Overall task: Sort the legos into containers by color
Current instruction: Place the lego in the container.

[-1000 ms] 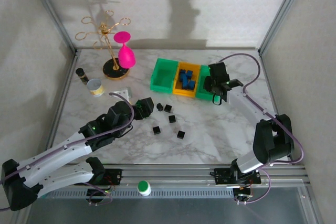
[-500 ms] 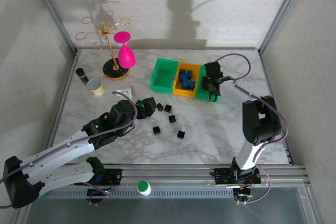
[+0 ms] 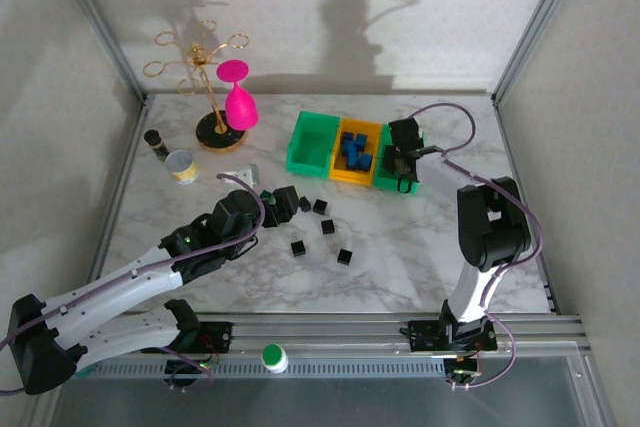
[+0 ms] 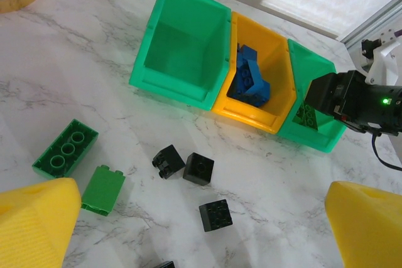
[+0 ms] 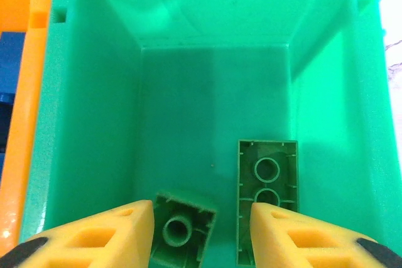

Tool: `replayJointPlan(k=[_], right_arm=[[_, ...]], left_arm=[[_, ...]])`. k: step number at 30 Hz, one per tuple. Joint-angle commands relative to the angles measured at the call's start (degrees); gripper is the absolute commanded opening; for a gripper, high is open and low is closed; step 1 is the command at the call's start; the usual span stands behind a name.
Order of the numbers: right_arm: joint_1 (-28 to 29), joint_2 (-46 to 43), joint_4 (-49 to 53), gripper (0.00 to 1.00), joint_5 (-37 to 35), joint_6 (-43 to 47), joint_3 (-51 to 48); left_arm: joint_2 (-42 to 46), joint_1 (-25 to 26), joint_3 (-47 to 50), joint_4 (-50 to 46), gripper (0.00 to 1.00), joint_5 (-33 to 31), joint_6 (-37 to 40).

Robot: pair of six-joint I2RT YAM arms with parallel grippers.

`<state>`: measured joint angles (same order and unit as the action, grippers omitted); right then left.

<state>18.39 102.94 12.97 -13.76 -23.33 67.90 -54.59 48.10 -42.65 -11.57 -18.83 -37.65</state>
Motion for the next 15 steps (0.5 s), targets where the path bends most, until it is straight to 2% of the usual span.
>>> replayJointPlan(k=[1, 7, 15], right_arm=[[-0.2, -4.5, 0.6, 0.45, 0.0, 0.6, 1.1], [1.8, -9.2, 2.8, 0.47, 3.1, 1.3, 1.5], [14.5, -10.4, 5.1, 0.52, 1.8, 1.6, 1.6]], left_arm=[[0.1, -0.6, -1.3, 0.2, 1.0, 0.0, 0.8], [1.7, -0.6, -1.4, -0.9, 1.0, -0.9, 0.5], [5.4, -0.6, 0.3, -3.5, 1.0, -2.9, -1.3]])
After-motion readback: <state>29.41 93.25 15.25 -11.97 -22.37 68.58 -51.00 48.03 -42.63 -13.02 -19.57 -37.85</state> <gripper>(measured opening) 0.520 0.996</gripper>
